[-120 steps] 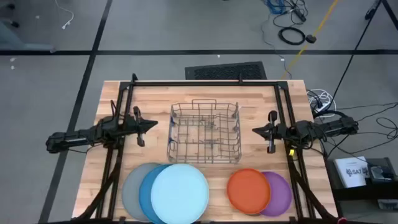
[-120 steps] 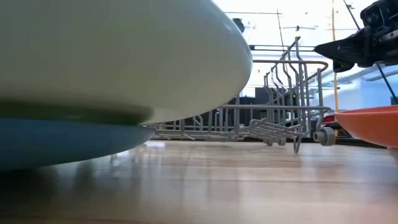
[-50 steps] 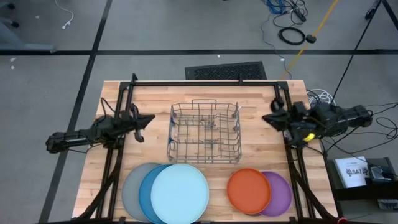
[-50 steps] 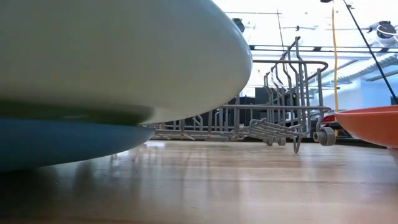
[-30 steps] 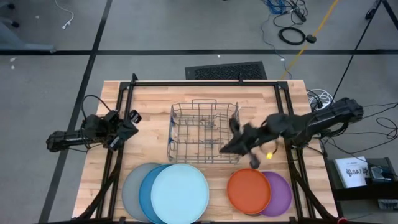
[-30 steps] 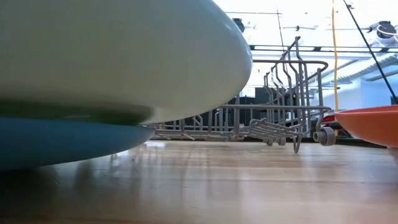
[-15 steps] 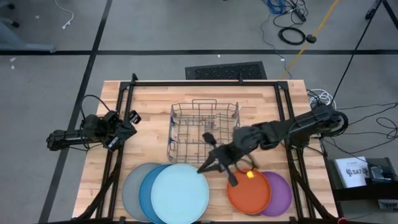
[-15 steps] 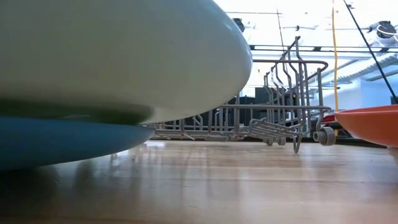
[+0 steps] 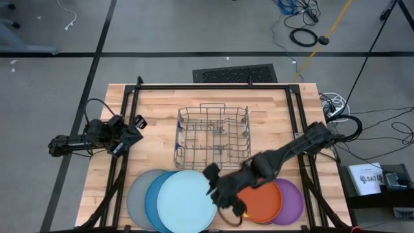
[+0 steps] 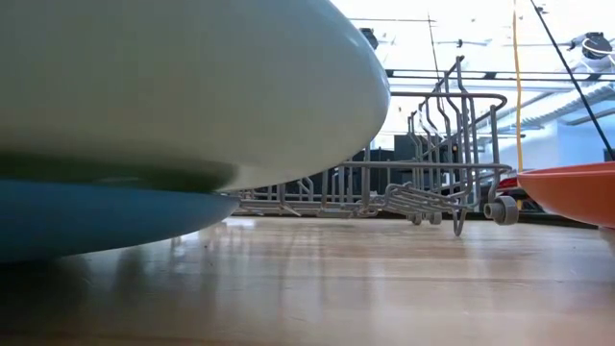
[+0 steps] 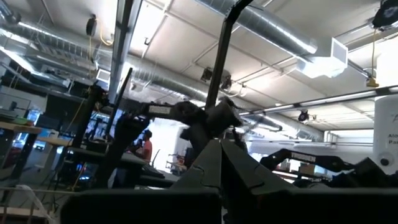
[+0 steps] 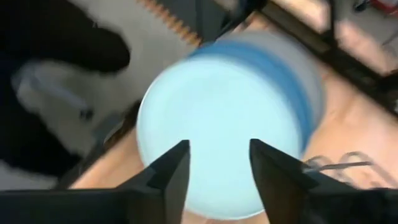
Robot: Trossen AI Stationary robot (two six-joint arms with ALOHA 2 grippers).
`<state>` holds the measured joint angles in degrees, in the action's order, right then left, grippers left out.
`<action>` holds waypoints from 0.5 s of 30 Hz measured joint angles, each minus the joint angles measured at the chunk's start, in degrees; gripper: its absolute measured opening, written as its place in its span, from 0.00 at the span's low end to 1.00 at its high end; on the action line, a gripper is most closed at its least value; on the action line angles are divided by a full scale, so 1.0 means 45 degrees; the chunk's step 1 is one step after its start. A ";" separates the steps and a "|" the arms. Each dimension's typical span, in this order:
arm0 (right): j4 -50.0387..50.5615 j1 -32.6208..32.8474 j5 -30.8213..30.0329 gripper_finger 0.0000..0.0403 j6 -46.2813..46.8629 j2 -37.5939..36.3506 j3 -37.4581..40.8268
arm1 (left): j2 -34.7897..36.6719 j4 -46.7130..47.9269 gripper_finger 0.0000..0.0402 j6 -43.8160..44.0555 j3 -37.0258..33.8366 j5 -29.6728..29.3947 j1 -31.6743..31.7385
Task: Sort dishes
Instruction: Put the light blue plate in the dish rack
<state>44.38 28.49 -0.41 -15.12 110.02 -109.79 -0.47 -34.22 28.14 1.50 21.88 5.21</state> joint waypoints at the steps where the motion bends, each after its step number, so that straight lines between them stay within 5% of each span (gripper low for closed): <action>1: 0.0163 0.0120 -0.0027 0.44 -0.0210 0.0224 0.0004 | 0.0000 0.0083 0.00 -0.0005 0.0000 0.0002 0.0000; 15: 0.1321 0.1604 -0.2415 0.52 -0.3660 0.3000 0.0004 | 0.0000 0.0496 0.00 0.0000 0.0005 -0.0212 0.0000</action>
<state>50.33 35.70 -11.27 -31.59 123.52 -109.78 -0.47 -31.99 28.14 1.52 20.93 5.21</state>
